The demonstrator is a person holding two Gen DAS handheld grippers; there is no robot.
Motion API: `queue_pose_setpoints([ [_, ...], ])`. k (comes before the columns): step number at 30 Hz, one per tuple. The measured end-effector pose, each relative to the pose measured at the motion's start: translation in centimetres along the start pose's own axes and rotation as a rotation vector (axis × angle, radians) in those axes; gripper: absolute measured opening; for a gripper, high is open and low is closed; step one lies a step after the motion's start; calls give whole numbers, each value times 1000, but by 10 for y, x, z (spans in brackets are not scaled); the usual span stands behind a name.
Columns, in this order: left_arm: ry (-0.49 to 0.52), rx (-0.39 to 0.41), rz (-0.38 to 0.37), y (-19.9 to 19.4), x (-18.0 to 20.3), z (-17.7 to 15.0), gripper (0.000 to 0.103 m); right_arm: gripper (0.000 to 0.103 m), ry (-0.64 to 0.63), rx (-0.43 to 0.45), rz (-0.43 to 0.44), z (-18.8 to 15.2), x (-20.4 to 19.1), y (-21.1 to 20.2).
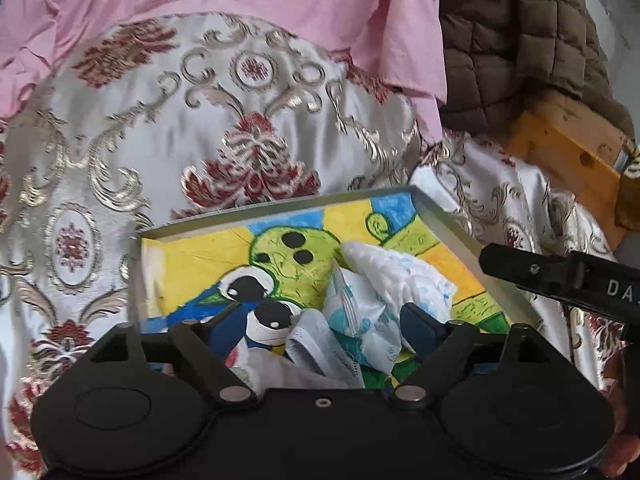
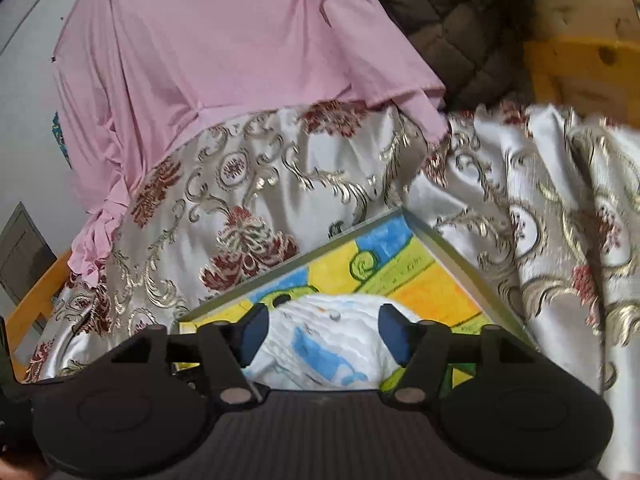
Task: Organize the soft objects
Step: 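Withdraw both grippers from the tray back toward the striped towel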
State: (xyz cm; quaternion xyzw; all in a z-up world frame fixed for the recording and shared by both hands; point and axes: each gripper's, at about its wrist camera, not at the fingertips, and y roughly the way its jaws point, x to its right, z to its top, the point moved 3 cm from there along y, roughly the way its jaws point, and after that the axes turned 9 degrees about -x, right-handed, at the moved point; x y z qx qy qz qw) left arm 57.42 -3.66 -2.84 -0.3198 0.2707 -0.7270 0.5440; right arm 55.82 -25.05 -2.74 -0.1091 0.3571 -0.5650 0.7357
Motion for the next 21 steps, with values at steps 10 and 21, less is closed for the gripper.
queue_pose_setpoints([
  [10,15,106,37,-77,4,-15,98,91,-94,127,20,4,-42,-69],
  [21,-18,237,71,-200,6,-63,102,103,-204,244,24,-33,-91,-182],
])
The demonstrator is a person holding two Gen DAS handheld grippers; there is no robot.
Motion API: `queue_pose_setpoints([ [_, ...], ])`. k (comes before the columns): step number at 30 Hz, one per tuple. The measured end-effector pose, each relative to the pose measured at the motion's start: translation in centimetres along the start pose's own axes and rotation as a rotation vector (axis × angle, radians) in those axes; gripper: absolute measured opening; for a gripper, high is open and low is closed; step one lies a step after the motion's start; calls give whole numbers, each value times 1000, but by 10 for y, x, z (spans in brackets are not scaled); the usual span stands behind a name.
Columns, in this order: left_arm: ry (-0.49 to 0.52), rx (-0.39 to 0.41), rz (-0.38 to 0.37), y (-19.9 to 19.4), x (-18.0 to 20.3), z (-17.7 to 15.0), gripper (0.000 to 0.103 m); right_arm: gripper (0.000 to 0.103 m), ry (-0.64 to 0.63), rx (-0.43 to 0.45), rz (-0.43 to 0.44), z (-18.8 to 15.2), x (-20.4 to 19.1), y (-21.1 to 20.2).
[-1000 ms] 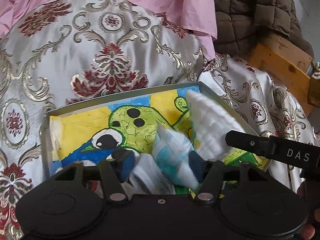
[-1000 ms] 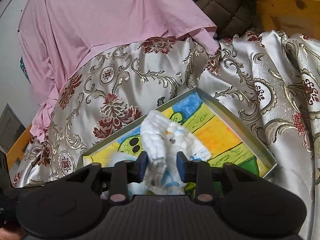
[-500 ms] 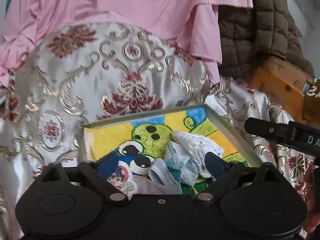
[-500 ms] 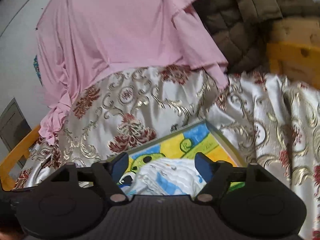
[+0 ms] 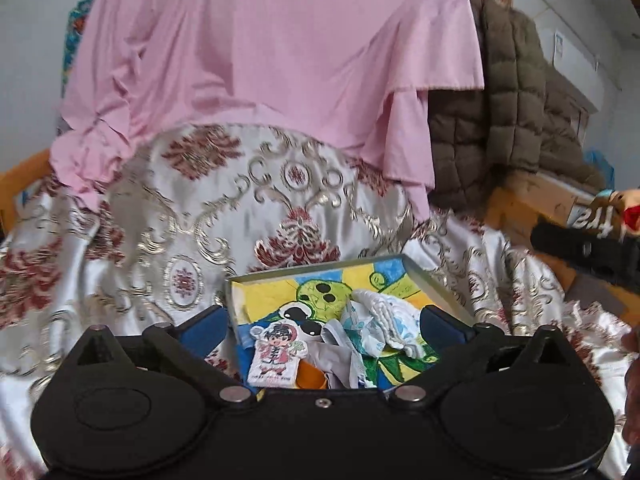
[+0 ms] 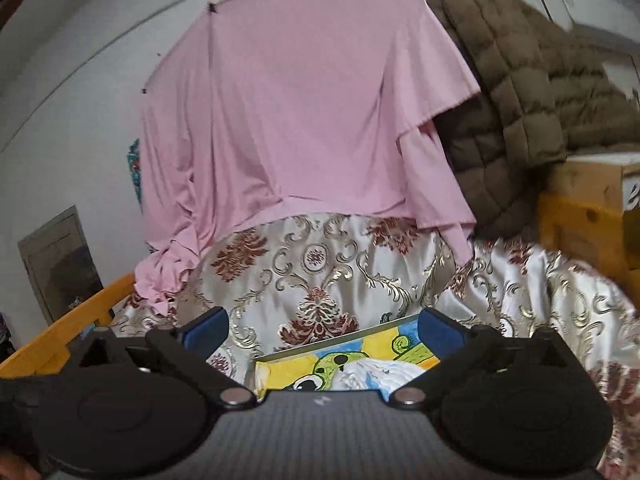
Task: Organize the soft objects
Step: 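Withdraw both grippers from the tray back toward the striped towel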
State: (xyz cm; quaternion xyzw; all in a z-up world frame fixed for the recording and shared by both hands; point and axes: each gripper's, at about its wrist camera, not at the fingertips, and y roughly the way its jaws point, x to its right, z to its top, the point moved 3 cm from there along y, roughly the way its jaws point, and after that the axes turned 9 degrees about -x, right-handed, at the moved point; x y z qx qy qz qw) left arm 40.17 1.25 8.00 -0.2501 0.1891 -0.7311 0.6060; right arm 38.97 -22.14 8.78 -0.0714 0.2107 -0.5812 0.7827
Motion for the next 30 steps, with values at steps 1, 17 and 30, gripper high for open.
queue_pose_setpoints([
  [1,-3,10,2,-11,1,-3,102,103,-5,0,-1,-4,-3,-9],
  [17,-64,66,20,-141,3,-86,102,103,-74,53,-14,-62,-33,-136],
  [30,-55,47,50,-178,-2,-147,102,103,-160,27,-51,-106,-52,-174],
])
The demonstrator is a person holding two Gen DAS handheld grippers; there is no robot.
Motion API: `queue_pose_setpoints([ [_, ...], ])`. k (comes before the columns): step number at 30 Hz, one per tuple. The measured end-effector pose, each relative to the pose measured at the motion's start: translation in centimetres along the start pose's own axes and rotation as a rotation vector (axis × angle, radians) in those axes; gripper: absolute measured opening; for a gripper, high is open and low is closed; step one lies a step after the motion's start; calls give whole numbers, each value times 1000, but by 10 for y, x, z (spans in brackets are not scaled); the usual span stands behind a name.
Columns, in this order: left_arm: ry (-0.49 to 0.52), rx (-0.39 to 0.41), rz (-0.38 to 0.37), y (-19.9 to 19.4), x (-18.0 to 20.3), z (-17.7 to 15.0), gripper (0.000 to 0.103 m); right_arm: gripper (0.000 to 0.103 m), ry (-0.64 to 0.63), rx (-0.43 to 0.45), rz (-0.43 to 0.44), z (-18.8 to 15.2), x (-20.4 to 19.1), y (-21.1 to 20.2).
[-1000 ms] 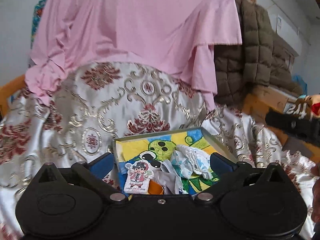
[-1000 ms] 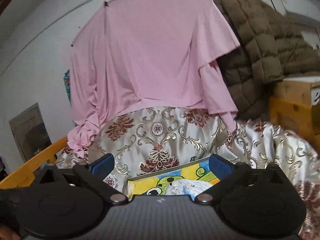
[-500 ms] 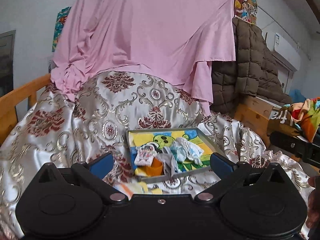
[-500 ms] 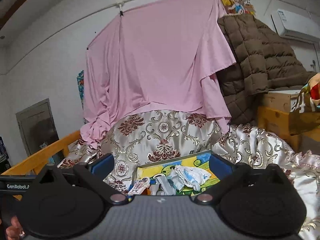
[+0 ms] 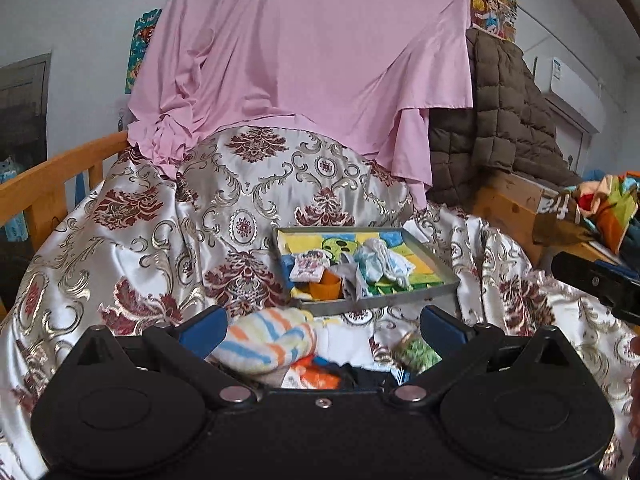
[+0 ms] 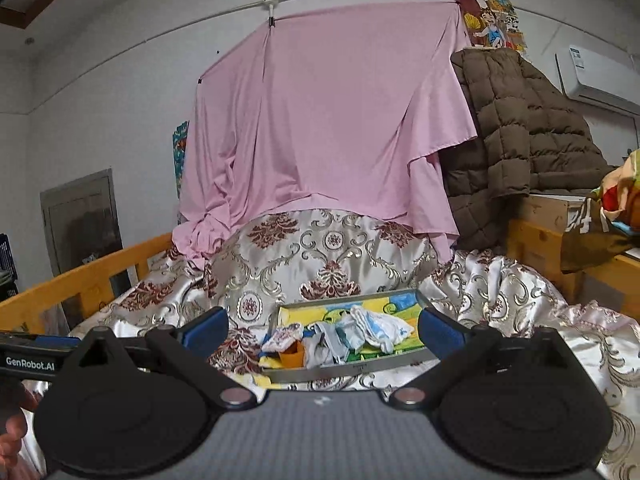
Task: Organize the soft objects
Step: 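Withdraw both grippers from the tray back toward the striped towel, then grasp the striped towel with the left gripper while the right gripper grasps the dark cloth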
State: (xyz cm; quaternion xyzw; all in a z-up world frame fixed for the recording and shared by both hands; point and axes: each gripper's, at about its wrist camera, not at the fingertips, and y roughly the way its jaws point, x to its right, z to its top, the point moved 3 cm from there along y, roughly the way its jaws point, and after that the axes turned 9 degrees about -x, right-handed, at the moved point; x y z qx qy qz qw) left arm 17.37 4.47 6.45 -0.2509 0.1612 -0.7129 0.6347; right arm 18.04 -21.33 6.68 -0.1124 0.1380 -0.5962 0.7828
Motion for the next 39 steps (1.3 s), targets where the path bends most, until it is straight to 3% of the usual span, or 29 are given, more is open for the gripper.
queue_pose_setpoints([
  [17,-2,-83,26,-2,-8,-42,102,103,-68,-149,-46,-45,-15,-7],
  [39,-64,-277,95,26,-26,-51,102,103,-157,-340,-47,-74,-34,25],
])
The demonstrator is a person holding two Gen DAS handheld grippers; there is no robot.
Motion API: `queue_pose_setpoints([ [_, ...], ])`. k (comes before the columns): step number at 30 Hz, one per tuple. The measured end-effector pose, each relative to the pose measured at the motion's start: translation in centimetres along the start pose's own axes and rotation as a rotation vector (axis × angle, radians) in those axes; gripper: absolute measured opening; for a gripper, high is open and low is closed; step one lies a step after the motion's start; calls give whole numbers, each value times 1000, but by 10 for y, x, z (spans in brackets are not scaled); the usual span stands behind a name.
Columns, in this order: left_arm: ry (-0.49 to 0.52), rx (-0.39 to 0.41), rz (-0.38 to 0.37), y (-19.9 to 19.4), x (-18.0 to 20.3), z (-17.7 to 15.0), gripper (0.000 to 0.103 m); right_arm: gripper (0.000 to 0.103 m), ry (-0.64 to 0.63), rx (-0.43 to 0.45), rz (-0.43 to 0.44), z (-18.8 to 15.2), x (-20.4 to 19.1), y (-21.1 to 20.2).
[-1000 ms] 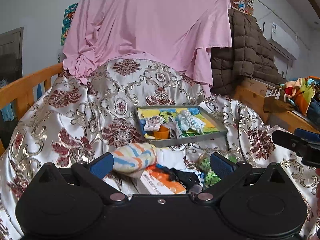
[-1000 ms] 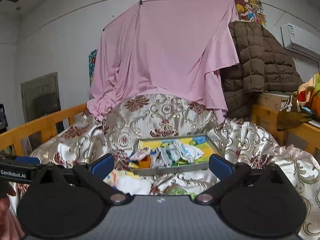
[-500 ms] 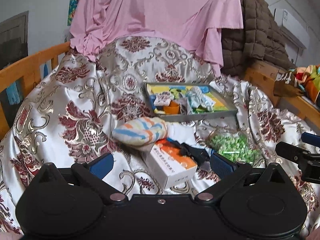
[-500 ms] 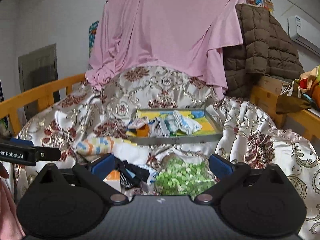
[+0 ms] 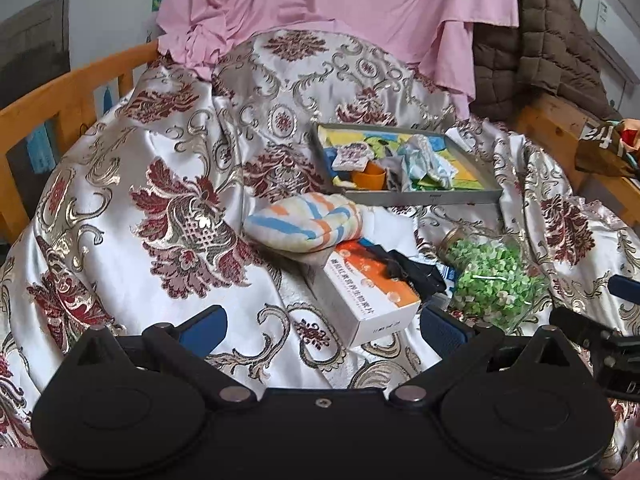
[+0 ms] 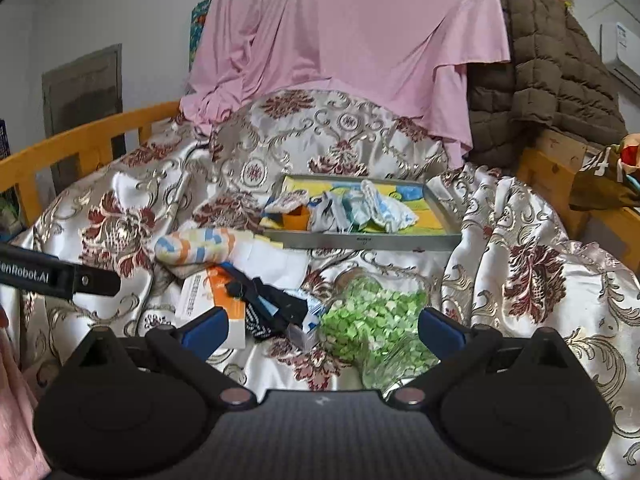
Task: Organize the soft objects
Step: 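Grasp the striped towel with the left gripper while the right gripper grasps the dark cloth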
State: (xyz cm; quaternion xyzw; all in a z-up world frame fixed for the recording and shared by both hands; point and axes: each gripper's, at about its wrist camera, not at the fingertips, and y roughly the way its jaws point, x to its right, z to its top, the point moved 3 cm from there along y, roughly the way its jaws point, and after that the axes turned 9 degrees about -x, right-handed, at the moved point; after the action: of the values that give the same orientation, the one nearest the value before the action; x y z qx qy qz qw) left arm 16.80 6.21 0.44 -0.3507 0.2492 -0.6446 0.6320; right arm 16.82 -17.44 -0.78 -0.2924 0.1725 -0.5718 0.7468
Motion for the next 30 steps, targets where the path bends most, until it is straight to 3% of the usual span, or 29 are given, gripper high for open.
queue_pose_setpoints([
  [11,-137,-115,-21,31,-23,20,102,103,-22,-55,52,0,-12,21],
  [20,-64,-87,3,63,-30,55,102,103,-72,-37,89,11,-17,46],
  [30,-49,-88,-77,102,-32,82,102,103,-236,-37,157,19,-30,87],
])
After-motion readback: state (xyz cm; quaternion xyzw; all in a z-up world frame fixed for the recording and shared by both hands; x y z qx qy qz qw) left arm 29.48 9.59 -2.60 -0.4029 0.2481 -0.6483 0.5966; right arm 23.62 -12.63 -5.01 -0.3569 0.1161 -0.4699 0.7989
